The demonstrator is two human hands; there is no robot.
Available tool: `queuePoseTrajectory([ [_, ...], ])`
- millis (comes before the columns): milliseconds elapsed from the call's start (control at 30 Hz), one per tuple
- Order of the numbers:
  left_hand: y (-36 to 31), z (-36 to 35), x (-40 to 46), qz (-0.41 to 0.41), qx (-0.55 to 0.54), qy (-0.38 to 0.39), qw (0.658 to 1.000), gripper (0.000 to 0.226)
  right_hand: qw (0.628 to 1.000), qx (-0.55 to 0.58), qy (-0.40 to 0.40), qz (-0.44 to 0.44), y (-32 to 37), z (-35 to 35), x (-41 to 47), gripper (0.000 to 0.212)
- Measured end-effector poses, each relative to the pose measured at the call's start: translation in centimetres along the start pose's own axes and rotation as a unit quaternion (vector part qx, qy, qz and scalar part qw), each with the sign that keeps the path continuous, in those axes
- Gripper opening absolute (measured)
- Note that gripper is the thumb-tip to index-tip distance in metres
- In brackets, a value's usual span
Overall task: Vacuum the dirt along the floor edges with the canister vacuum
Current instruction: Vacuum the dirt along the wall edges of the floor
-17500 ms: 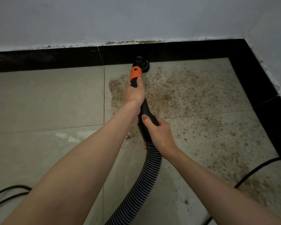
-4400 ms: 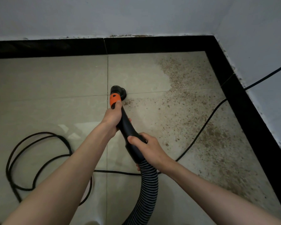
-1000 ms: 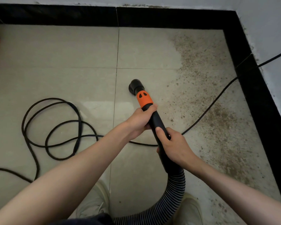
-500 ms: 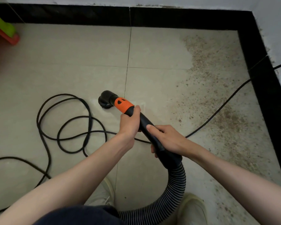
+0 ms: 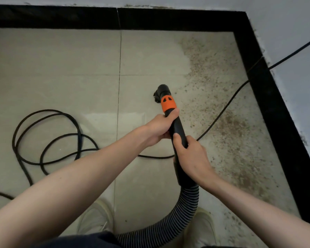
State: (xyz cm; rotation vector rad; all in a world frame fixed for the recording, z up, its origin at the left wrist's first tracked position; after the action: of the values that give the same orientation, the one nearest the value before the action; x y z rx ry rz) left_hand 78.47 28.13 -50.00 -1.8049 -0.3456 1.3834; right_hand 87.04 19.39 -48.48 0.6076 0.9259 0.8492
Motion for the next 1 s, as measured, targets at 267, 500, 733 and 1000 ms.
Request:
queuePoseTrajectory([
  [267,0.4,-0.1,-0.1,-0.008,0.021,0.016,1.000,0.041,0.988,0.127,0.078,-0.038,-0.6,-0.2,-0.6,0.048],
  [500,-4.0,2.3,2.6,-0.001,-0.033,-0.028,0.999,0.037,0.865,0.414,0.245,-0.145,0.6,-3.2,-0.4,0.065],
  [733,-6.8,4.3,6.7,0.015,-0.056,-0.027,0.998,0.039,0.904,0.388,0.169,-0.064,2.4,-4.4,3.6,0.029],
  [1000,-14.1,6.2,9.8,-0.001,-0.012,-0.067,0.998,0.040,0.933,0.333,0.138,0.005,7.3,-1.7,11.5,0.025],
])
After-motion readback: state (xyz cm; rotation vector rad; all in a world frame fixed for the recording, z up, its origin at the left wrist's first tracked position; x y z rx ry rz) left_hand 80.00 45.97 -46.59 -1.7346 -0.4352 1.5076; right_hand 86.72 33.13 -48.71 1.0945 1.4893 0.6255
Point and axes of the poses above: each hand's wrist, its own x-axis towards the middle knuckle, its own z-axis out of the back of the hand, y = z × x, the point moved 6 cm from there along x, towards the middle knuckle, and after that the axes turned 10 degrees about x, right-handed, at the moved point
